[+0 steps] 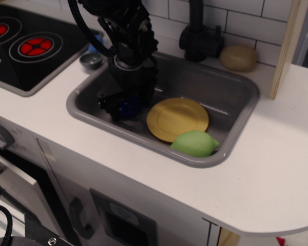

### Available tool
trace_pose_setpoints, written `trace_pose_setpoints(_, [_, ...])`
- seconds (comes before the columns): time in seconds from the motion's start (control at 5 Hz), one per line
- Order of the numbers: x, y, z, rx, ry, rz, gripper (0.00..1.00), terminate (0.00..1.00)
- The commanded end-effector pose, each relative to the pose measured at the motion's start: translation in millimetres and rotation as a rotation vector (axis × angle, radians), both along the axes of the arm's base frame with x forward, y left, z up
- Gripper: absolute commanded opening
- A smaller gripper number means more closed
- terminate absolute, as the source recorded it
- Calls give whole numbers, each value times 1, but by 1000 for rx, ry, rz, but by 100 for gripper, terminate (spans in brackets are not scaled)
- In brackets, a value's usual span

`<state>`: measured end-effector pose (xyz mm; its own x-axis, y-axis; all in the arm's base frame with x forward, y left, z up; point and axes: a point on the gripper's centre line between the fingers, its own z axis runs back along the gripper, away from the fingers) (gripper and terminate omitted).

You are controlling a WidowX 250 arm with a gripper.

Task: Put blueberries on plate sink

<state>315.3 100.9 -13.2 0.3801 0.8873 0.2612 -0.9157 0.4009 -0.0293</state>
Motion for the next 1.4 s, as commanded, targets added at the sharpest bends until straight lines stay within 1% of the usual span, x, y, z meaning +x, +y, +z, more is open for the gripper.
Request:
trace_pose_setpoints(0.0, [0, 1, 0, 7, -59, 26, 0, 0])
trace_pose_setpoints(0.2, [1, 3, 1, -2, -56, 34, 0, 0])
trace_pose_setpoints(0.4, [0, 4, 8, -7, -64, 8, 0, 0])
trace_pose_setpoints(0.6, [1, 1, 25, -8, -53, -20, 0, 0])
trace_pose_setpoints(0.8, [4, -5, 43, -36, -88, -25, 0, 0])
trace_pose_setpoints(1.0, [9, -19, 53, -51, -85, -36, 0, 0])
trace_pose_setpoints(1.2, [12, -43, 55, -64, -93, -77, 0, 0])
